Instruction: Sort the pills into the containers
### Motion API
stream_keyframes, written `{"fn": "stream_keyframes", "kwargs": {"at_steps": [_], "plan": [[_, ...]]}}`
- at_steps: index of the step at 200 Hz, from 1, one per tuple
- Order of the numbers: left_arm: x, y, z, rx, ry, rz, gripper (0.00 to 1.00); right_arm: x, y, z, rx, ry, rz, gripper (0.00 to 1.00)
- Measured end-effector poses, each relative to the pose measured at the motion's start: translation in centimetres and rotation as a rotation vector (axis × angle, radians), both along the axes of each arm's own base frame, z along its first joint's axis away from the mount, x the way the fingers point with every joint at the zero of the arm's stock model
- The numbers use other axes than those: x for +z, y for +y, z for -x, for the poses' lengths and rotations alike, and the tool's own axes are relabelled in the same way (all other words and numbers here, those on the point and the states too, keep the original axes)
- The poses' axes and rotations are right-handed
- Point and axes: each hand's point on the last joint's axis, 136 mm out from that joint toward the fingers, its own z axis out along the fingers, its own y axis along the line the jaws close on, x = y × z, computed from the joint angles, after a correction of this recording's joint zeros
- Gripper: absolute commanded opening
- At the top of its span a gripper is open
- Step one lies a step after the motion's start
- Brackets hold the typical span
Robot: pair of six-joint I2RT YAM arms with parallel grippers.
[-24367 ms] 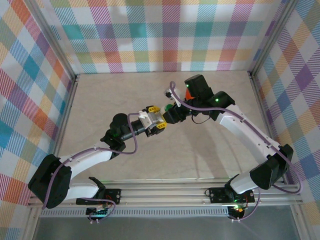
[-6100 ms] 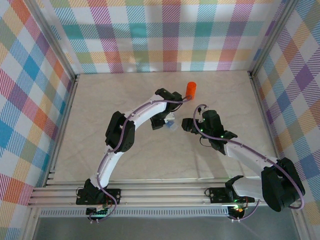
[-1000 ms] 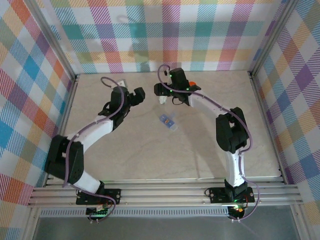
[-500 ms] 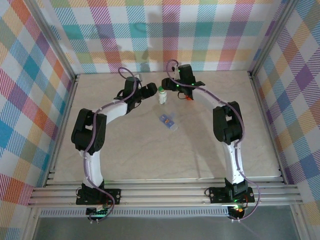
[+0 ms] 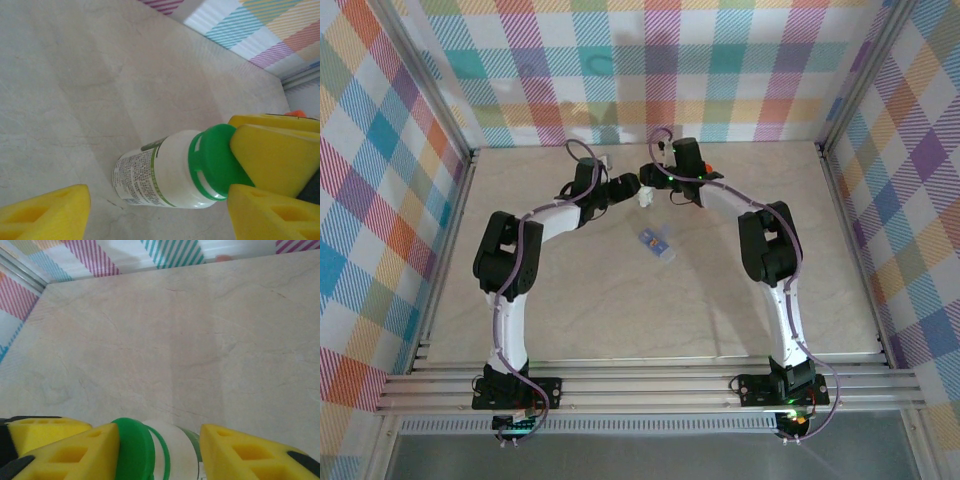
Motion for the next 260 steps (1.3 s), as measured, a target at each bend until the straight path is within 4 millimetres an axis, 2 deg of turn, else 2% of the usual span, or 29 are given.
{"fn": "stream_keyframes", "kwargs": {"at_steps": [46, 79, 107, 124, 142, 161, 188, 211, 239, 260], "plan": [[-2.2, -0.3, 0.0, 0.001, 0.04, 0.012, 0.71, -0.2, -0.4, 0.3, -0.008, -0.04, -0.086, 0.43], [-2.5, -0.1, 0.0, 0.015, 0.041, 0.015, 0.7, -0.3, -0.3, 0.5, -0.017, -0.044, -0.134, 0.41], [-3.7, 0.8, 1.2, 0.049, 0.075, 0.003, 0.7, -0.2, -0.2, 0.6, -0.02, -0.033, -0.154, 0.39], [-2.8, 1.2, 1.4, 0.069, 0.063, 0.002, 0.7, -0.3, -0.2, 0.7, -0.021, -0.023, -0.169, 0.38], [-0.8, 1.4, 1.0, 0.082, 0.026, 0.017, 0.7, -0.3, -0.1, 0.8, -0.022, -0.017, -0.186, 0.37], [1.1, 1.1, 0.2, 0.093, -0.015, 0.056, 0.7, -0.3, 0.0, 0.9, -0.023, -0.01, -0.201, 0.37], [2.6, 0.3, -1.0, 0.092, -0.037, 0.117, 0.68, -0.4, 0.1, 1.1, -0.024, 0.0, -0.221, 0.37], [2.2, -0.3, -1.8, 0.089, -0.034, 0.16, 0.68, -0.4, 0.1, 1.2, -0.028, 0.009, -0.241, 0.37], [0.0, -0.9, -1.6, 0.083, 0.019, 0.183, 0.65, -0.5, 0.2, 1.4, -0.031, 0.024, -0.266, 0.37], [0.2, -1.3, -1.6, 0.078, 0.014, 0.193, 0.63, -0.6, 0.0, 1.4, -0.036, 0.033, -0.289, 0.37]]}}
